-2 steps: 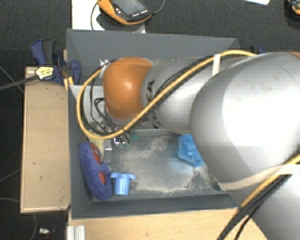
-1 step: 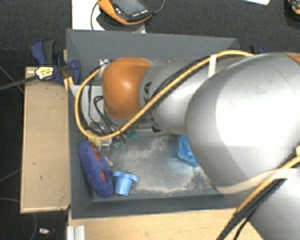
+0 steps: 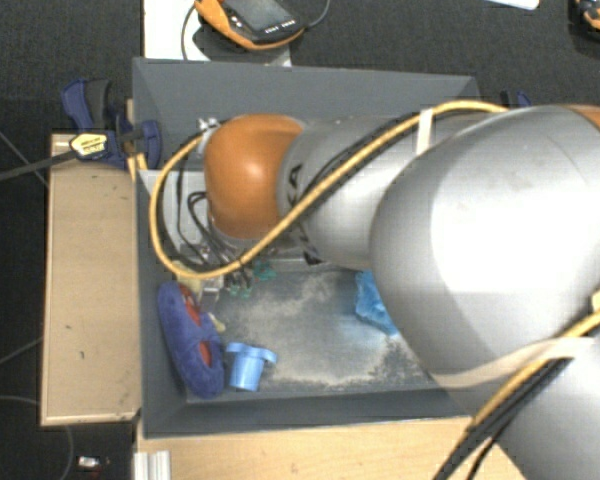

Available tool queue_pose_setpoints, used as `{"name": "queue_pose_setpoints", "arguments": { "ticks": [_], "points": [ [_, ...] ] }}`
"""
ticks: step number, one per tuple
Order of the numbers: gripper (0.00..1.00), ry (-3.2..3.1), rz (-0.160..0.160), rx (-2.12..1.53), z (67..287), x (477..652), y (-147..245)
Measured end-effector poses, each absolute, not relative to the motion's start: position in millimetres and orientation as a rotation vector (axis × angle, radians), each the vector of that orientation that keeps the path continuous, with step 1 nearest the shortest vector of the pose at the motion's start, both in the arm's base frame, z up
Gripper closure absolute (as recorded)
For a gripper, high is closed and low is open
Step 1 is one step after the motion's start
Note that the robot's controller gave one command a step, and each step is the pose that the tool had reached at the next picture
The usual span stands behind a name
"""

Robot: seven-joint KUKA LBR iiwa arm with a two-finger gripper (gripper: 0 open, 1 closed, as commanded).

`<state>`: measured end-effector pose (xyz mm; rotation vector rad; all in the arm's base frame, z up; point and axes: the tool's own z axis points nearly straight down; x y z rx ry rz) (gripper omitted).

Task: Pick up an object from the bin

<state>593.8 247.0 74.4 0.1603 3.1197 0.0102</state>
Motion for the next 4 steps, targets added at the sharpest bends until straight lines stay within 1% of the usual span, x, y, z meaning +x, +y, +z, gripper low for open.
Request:
{"name": "queue_pose_setpoints", "arguments": {
  "ticks": [1, 2, 3, 4],
  "points": [
    [1.00, 3.116, 0.013, 0.161, 97, 595.1, 247],
    [1.00, 3.115, 0.014, 0.165, 141, 595.0, 246],
    [1.00, 3.119, 0.011, 0.169, 120, 594.1, 245],
    [1.00, 3.126, 0.006, 0.171, 153, 592.3, 245]
  ]
}}
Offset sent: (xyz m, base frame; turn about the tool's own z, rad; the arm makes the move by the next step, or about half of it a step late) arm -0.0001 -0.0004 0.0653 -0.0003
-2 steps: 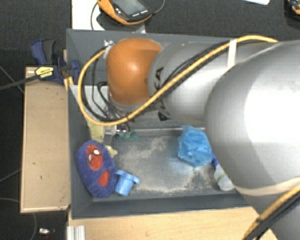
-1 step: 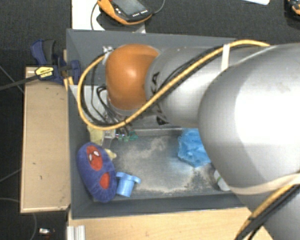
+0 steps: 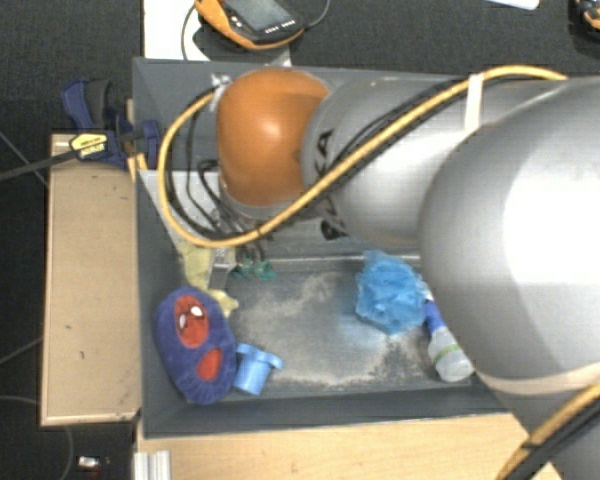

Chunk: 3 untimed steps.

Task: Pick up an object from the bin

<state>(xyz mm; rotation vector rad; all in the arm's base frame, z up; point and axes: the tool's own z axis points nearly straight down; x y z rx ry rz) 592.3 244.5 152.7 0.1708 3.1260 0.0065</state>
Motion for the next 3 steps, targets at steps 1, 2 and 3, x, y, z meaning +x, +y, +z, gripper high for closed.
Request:
{"name": "queue_pose_setpoints", "arguments": {
  "ticks": [1, 2, 3],
  "points": [
    [1.00, 3.123, 0.009, 0.173, 183, 593.3, 244],
    [1.00, 3.113, 0.016, 0.173, 212, 595.8, 245],
    [1.00, 3.119, 0.013, 0.173, 251, 594.4, 244]
  ]
}}
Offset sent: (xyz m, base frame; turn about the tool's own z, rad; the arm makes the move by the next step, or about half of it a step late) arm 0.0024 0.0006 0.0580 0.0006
